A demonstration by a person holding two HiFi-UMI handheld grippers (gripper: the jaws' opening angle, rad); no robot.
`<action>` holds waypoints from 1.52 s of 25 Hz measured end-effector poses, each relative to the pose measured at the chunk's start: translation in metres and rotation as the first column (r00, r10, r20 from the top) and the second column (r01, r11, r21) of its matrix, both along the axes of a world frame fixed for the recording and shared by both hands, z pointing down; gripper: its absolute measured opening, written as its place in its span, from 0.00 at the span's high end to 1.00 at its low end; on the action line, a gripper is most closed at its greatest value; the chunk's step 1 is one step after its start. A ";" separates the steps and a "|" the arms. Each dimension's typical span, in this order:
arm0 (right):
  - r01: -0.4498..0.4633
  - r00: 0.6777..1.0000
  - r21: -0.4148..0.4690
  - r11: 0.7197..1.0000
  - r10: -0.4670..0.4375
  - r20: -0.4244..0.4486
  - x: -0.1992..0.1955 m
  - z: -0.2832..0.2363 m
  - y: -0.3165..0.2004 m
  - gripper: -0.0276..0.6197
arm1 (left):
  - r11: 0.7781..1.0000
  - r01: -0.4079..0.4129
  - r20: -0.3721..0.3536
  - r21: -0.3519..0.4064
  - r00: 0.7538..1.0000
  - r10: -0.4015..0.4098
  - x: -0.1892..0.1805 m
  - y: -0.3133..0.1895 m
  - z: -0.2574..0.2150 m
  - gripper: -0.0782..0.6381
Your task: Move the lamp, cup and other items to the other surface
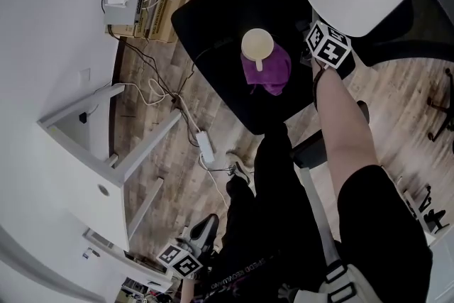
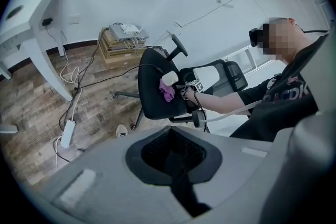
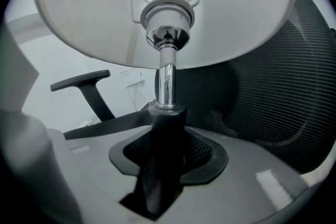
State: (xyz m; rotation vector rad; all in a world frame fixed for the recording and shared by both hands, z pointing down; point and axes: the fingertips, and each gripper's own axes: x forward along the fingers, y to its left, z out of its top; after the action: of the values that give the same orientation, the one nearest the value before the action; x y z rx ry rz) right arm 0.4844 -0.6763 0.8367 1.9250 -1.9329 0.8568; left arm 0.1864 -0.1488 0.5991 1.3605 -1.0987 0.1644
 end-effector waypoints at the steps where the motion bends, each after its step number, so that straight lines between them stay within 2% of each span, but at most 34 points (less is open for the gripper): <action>1: 0.001 1.000 -0.006 1.000 -0.001 0.003 0.001 0.000 0.000 0.72 | 1.000 -0.006 -0.002 0.003 1.000 0.006 0.002 0.000 -0.001 0.89; 6: -0.016 1.000 -0.073 0.997 0.016 0.000 0.005 0.001 0.008 0.70 | 1.000 0.000 -0.008 0.009 1.000 0.000 0.002 0.001 -0.007 0.88; 9: 0.022 1.000 -0.150 0.988 -0.021 0.008 -0.001 0.015 0.022 0.65 | 1.000 0.012 -0.014 0.017 1.000 -0.012 0.004 0.001 -0.010 0.89; 12: 0.078 0.997 -0.235 0.969 -0.079 0.006 -0.008 0.026 0.045 0.63 | 1.000 0.016 -0.023 0.027 1.000 -0.015 0.007 0.001 -0.014 0.88; 16: 0.089 0.996 -0.343 0.935 -0.094 0.002 -0.007 0.028 0.076 0.63 | 0.998 0.028 -0.039 0.051 0.999 -0.026 0.010 -0.003 -0.018 0.89; 18: 0.100 0.995 -0.391 0.915 -0.100 0.020 -0.006 0.027 0.090 0.66 | 0.997 0.035 -0.047 0.066 0.998 -0.032 0.012 -0.006 -0.020 0.89; 20: 0.094 0.996 -0.424 0.901 -0.082 0.048 -0.003 0.022 0.102 0.73 | 0.995 0.047 -0.055 0.084 0.998 -0.042 0.014 -0.011 -0.022 0.89; 21: 0.087 0.996 -0.433 0.897 -0.064 0.068 -0.002 0.017 0.106 0.81 | 0.994 0.055 -0.060 0.093 0.997 -0.050 0.015 -0.013 -0.023 0.89; 22: 0.087 0.994 -0.438 0.895 -0.049 0.097 -0.003 0.011 0.110 0.94 | 0.993 0.064 -0.064 0.102 0.996 -0.057 0.017 -0.016 -0.025 0.89; 24: 0.120 0.986 -0.431 0.894 -0.054 0.161 -0.008 -0.006 0.110 0.95 | 0.989 0.081 -0.066 0.120 0.995 -0.074 0.024 -0.022 -0.028 0.89; 26: 0.174 0.974 -0.396 0.902 -0.100 0.201 -0.011 -0.032 0.102 0.95 | 0.986 0.094 -0.063 0.140 0.994 -0.086 0.033 -0.031 -0.030 0.89; 28: 0.239 0.952 -0.316 0.918 -0.156 0.265 -0.014 -0.070 0.088 0.95 | 0.980 0.099 -0.064 0.171 0.994 -0.090 0.036 -0.043 -0.029 0.89; 29: 0.287 0.928 -0.260 0.922 -0.200 0.316 -0.022 -0.094 0.083 0.95 | 0.976 0.108 -0.062 0.188 0.993 -0.097 0.033 -0.046 -0.030 0.88; 30: 0.351 0.889 -0.197 0.916 -0.259 0.378 -0.037 -0.120 0.082 0.95 | 0.971 0.126 -0.057 0.201 0.992 -0.117 0.028 -0.045 -0.031 0.89; 31: 0.425 0.831 -0.133 0.895 -0.327 0.450 -0.058 -0.146 0.088 0.95 | 0.966 0.155 -0.048 0.209 0.988 -0.149 0.020 -0.038 -0.032 0.89; 32: 0.503 0.752 -0.073 0.861 -0.394 0.529 -0.084 -0.172 0.101 0.95 | 0.958 0.194 -0.037 0.211 0.981 -0.191 0.012 -0.027 -0.033 0.89; 33: 0.580 0.651 -0.010 0.814 -0.456 0.607 -0.113 -0.198 0.119 0.95 | 0.948 0.239 -0.027 0.209 0.971 -0.239 0.002 -0.013 -0.035 0.89; 34: 0.656 0.532 0.055 0.753 -0.513 0.674 -0.143 -0.224 0.140 0.95 | 0.935 0.288 -0.019 0.206 0.957 -0.290 -0.007 0.001 -0.036 0.89; 35: 0.725 0.403 0.118 0.678 -0.556 0.727 -0.173 -0.250 0.164 0.95 | 0.918 0.339 -0.012 0.205 0.939 -0.344 -0.014 0.015 -0.037 0.89; 37: 0.836 0.144 0.222 0.502 -0.590 0.794 -0.227 -0.296 0.220 0.95 | 0.874 0.437 -0.001 0.212 0.894 -0.447 -0.024 0.040 -0.039 0.89; 38: 0.877 0.029 0.259 0.404 -0.585 0.811 -0.249 -0.314 0.252 0.95 | 0.852 0.477 0.004 0.217 0.872 -0.489 -0.027 0.051 -0.040 0.89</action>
State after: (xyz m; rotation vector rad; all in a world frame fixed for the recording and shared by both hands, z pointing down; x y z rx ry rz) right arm 0.2354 -0.4246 0.5229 -0.1287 -2.5395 1.6665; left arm 0.1590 -0.0976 0.5596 1.2219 -1.5099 -0.2929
